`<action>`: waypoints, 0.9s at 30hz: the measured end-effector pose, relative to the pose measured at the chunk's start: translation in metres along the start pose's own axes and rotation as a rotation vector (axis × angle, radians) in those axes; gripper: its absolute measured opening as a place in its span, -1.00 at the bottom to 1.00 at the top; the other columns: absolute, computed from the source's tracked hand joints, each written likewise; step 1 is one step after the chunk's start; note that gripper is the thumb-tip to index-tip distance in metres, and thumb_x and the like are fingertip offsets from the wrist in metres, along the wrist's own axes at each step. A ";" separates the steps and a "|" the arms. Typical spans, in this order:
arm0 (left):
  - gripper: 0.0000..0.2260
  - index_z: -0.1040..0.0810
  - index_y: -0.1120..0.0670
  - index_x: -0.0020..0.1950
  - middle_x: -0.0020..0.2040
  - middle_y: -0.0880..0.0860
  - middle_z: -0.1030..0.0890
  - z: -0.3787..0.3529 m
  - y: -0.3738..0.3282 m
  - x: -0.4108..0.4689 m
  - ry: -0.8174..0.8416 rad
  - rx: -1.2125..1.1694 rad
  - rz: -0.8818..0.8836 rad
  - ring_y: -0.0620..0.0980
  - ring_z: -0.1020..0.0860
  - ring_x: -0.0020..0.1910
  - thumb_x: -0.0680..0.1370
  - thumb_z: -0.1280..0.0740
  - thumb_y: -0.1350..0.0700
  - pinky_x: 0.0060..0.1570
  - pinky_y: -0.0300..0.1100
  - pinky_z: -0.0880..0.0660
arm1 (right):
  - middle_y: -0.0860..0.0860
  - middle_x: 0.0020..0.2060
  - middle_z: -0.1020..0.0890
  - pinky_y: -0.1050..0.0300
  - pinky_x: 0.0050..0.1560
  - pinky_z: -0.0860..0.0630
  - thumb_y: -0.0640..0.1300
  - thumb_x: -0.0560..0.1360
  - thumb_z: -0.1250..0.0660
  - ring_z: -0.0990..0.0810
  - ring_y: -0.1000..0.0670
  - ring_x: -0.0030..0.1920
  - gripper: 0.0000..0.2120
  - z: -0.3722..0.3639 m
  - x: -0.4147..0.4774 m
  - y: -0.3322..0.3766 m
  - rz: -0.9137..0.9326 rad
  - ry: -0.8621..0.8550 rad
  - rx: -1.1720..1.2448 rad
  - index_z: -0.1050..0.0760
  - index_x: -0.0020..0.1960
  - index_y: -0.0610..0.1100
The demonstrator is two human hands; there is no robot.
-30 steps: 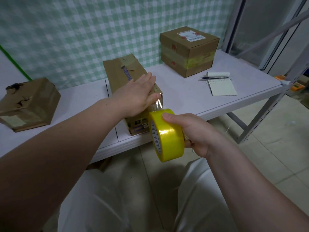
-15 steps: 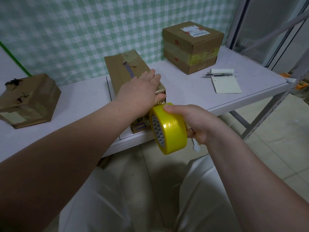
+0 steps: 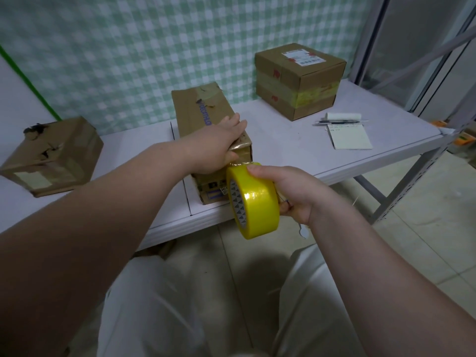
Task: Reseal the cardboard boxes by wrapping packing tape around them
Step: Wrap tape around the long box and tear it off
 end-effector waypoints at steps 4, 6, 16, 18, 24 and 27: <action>-0.64 -0.50 0.12 0.32 0.34 0.08 -0.49 0.021 -0.007 -0.040 -0.517 -0.296 0.009 0.04 -0.40 0.34 0.53 -0.25 0.31 0.19 -0.36 -0.22 | 0.01 -0.34 -0.47 0.29 -0.56 -0.13 0.07 0.48 -0.37 -0.37 0.09 -0.48 -0.76 -0.003 0.003 -0.005 -0.016 -0.003 0.040 -0.50 0.02 -0.08; -0.78 -0.62 0.13 0.12 0.07 0.08 -0.62 0.025 -0.008 -0.074 -0.830 -0.356 0.067 0.02 -0.54 0.08 0.52 -0.29 0.25 0.02 -0.33 -0.32 | 0.02 -0.35 -0.47 0.30 -0.59 -0.12 0.07 0.49 -0.36 -0.36 0.10 -0.50 -0.78 -0.006 0.003 -0.006 -0.013 -0.008 0.059 -0.51 0.01 -0.07; -0.59 -0.44 0.14 0.30 0.13 0.19 -0.62 -0.079 0.014 -0.075 -0.237 -1.728 0.511 0.17 -0.60 0.10 0.53 -0.34 -0.03 0.16 0.19 -0.50 | -0.04 -0.16 -0.45 0.32 -0.57 -0.15 0.09 0.51 -0.34 -0.38 0.06 -0.28 -0.75 -0.035 -0.005 -0.009 -0.032 0.039 -0.003 -0.51 0.04 -0.07; -0.61 -0.40 0.14 0.36 0.15 0.19 -0.60 -0.079 0.019 -0.077 -0.260 -1.779 0.535 0.16 -0.61 0.09 0.55 -0.33 0.11 0.15 0.16 -0.50 | -0.02 -0.20 -0.50 0.34 -0.58 -0.16 0.09 0.52 -0.32 -0.48 0.03 -0.28 -0.74 -0.030 -0.010 -0.004 -0.022 0.001 -0.080 -0.51 0.00 -0.11; -0.58 -0.38 0.05 0.41 -0.01 0.10 -0.65 -0.079 0.026 -0.082 -0.267 -1.811 0.560 0.07 -0.66 -0.15 0.55 -0.32 0.16 -0.20 -0.02 -0.60 | -0.05 -0.31 -0.50 0.31 -0.55 -0.34 0.10 0.54 -0.30 -0.48 0.09 -0.58 -0.68 -0.005 -0.018 0.021 0.052 -0.199 -0.160 -0.51 -0.02 -0.18; -0.61 -0.39 0.06 0.38 -0.28 0.06 -0.69 -0.074 0.023 -0.081 -0.237 -1.859 0.526 0.04 -0.67 -0.33 0.56 -0.31 0.18 -0.37 -0.06 -0.61 | 0.02 -0.29 -0.54 0.26 -0.46 -0.37 0.12 0.43 -0.43 -0.52 0.11 -0.48 -0.68 -0.003 -0.012 0.051 0.312 -0.314 -0.309 -0.52 -0.02 -0.11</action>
Point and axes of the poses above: each hand's wrist, its own x-axis towards the middle knuckle, its own z-axis out of the back of the hand, y = z × x, the point moved 8 cm from there along x, towards the middle knuckle
